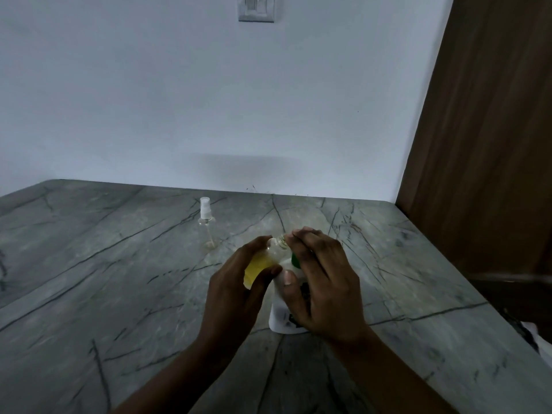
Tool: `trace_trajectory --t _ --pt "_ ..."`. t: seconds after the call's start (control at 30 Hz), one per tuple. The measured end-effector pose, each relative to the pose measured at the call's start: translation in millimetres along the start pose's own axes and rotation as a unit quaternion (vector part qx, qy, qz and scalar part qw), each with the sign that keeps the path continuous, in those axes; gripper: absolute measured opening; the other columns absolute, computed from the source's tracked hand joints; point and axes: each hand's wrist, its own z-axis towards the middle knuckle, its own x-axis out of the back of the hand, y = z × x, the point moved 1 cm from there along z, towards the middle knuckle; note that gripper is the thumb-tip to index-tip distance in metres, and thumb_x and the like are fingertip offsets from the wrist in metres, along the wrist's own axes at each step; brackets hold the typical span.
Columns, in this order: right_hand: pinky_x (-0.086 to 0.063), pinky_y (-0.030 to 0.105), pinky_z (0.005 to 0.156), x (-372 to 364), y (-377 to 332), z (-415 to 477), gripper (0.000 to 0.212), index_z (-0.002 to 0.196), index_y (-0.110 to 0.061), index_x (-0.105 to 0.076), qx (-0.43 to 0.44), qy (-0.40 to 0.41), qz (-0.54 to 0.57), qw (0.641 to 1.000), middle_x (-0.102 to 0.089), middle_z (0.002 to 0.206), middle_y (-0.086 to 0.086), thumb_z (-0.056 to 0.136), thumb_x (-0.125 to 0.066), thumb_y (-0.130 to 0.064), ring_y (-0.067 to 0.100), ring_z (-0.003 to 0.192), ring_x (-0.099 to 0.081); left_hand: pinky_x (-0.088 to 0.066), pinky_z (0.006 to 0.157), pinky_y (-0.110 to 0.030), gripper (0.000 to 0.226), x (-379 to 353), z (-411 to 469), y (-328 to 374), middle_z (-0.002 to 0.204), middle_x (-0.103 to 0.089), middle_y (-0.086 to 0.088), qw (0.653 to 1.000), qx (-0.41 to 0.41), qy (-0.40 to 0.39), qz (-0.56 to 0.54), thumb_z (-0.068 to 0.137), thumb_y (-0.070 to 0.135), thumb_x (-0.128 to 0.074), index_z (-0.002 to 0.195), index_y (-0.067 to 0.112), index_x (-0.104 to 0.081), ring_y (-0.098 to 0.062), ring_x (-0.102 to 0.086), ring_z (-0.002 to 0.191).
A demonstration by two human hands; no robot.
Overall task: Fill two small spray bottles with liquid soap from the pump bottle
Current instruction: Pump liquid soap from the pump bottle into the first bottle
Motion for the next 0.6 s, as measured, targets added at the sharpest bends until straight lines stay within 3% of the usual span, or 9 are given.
trace_trajectory --t 0.27,0.6 --pt "-0.037 0.022 0.101 -1.0 0.5 -1.5 0.05 0.111 0.004 -0.065 -0.007 -0.002 0.002 1.0 -0.065 0.11 0.018 0.099 -0.033 -0.033 0.024 0.111 -0.054 -0.039 0.078 -0.001 0.041 -0.6 -0.9 -0.1 0.108 -0.05 0.027 1.0 -0.002 -0.001 -0.001 0.081 0.043 -0.055 0.12 0.031 -0.049 0.019 -0.05 0.097" --pt "-0.039 0.023 0.094 2.4 -1.9 7.2 0.051 0.111 0.003 -0.065 -0.017 -0.006 -0.03 0.999 -0.065 0.109 0.017 0.101 -0.03 -0.032 0.022 0.11 -0.05 -0.04 0.078 -0.002 0.043 -2.0 3.0 -1.4 0.108 -0.058 0.016 1.0 -0.004 0.012 -0.001 0.079 0.03 -0.063 0.12 0.029 -0.051 0.016 -0.052 0.096"
